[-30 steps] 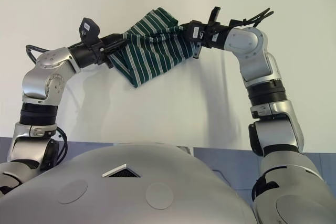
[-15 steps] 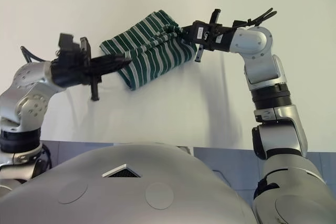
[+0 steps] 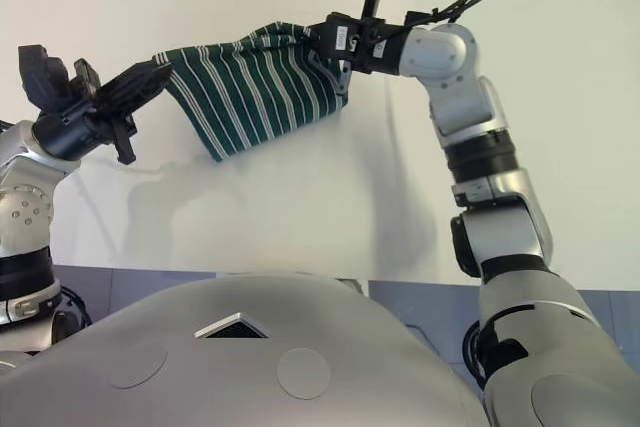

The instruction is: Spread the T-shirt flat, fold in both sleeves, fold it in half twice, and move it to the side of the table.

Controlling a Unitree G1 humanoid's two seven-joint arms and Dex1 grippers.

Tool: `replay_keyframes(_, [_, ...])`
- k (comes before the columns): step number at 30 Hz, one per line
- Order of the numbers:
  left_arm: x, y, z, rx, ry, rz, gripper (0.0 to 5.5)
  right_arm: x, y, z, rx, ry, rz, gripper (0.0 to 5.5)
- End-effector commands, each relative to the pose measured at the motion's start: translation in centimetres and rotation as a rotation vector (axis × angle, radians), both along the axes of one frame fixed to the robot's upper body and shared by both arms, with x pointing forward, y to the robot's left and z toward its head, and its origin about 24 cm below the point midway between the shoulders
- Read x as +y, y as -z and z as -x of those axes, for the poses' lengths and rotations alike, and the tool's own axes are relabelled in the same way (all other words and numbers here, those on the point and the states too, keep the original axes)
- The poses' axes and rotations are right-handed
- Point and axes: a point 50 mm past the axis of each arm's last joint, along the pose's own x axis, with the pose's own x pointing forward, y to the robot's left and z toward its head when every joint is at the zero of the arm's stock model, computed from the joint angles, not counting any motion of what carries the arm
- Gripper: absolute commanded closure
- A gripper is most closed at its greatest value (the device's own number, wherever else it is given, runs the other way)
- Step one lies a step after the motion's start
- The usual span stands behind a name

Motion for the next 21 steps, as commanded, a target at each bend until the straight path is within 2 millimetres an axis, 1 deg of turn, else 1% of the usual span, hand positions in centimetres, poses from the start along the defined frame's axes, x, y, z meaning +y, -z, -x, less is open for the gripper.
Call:
replay_keyframes(1, [1.3,3.8,-2.4,0.094,-0.205,-0.085,5.5,2.2,0.9,-1.8,-0.017,0.004,0.052,5.3])
replay_keyframes(4, [0.1,7.6,-4.1,0.156,-0.246,-0.216,5.5,2.7,2.7,-2.1,-0.021,0.014,0.131,5.3])
replay_keyframes(6, [-0.9,10.0,-4.5,0.2,-0.248,-0.29,5.5,2.8,4.3,-1.9,-0.016,0.004,0.204,5.3])
replay_keyframes(7, [-1.3,10.8,-4.5,0.214,-0.249,-0.307,5.5,2.6,5.1,-1.8,-0.023,0.008,0.248,5.3])
replay_keyframes(10, [-1.8,12.0,-4.7,0.222,-0.26,-0.328,5.5,2.1,6.3,-2.1,-0.035,0.076,0.278,5.3])
replay_keyframes(11, [-1.8,12.1,-5.0,0.223,-0.273,-0.337,5.5,2.0,6.5,-2.3,-0.028,0.122,0.251,4.94])
replay_keyframes(13, [-1.7,12.3,-5.6,0.223,-0.297,-0.351,5.5,1.8,6.6,-2.7,0.009,0.227,0.172,4.55])
replay_keyframes(16, [-0.9,12.1,-6.8,0.239,-0.361,-0.366,5.5,1.0,6.1,-4.0,0.219,0.491,-0.121,4.11])
replay_keyframes(17, [-0.4,12.0,-7.4,0.262,-0.4,-0.363,5.5,0.3,6.4,-4.4,0.375,0.618,-0.27,3.85])
replay_keyframes(18, [-0.1,11.9,-7.9,0.283,-0.428,-0.358,5.5,-0.3,6.8,-4.4,0.521,0.72,-0.395,3.72])
replay_keyframes(19, [0.2,11.9,-8.6,0.325,-0.466,-0.354,5.17,-1.0,7.7,-4.0,0.711,0.844,-0.561,3.45])
replay_keyframes(20, [0.3,11.9,-9.1,0.36,-0.491,-0.347,5.01,-1.3,8.2,-3.7,0.867,0.924,-0.712,3.29])
replay_keyframes(21, [0.4,11.8,-9.5,0.396,-0.524,-0.332,4.84,-1.7,8.4,-3.5,0.986,0.987,-0.861,3.1])
